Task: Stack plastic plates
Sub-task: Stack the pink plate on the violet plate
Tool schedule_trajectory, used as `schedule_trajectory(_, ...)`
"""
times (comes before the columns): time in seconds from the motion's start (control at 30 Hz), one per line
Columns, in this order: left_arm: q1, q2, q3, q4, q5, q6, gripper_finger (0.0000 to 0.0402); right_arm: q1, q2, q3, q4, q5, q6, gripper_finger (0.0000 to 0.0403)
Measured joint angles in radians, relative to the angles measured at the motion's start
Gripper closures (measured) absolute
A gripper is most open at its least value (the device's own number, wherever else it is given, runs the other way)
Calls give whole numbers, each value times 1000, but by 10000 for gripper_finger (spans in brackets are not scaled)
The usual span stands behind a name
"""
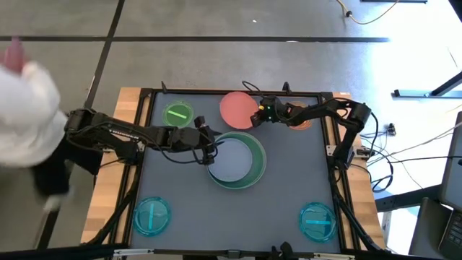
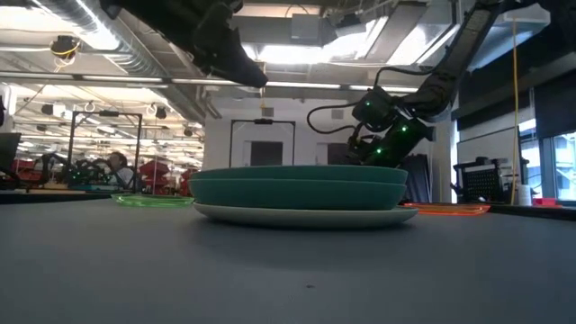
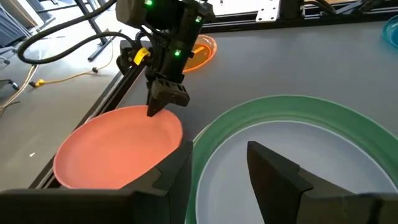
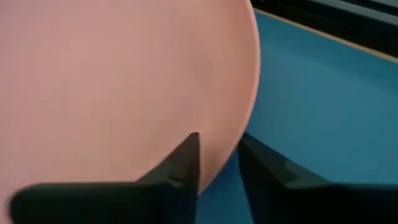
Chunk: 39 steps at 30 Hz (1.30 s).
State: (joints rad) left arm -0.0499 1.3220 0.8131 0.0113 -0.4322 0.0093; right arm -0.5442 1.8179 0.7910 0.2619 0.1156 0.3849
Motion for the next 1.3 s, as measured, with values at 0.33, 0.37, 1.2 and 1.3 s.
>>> schedule_trajectory(0.33,6,0,0,0,-1,1,256,0,0,0,-1,74,-45,384)
schedule_trajectory(0.37,6,0,0,0,0,1,256,0,0,0,-1,82,-49,385)
schedule_trajectory(1.2,6,0,0,0,-1,2,256,1,-162,-2,-133,192,-103,402)
schedule_trajectory(1.3,6,0,0,0,-1,8,256,6,-204,-20,-137,190,-103,401)
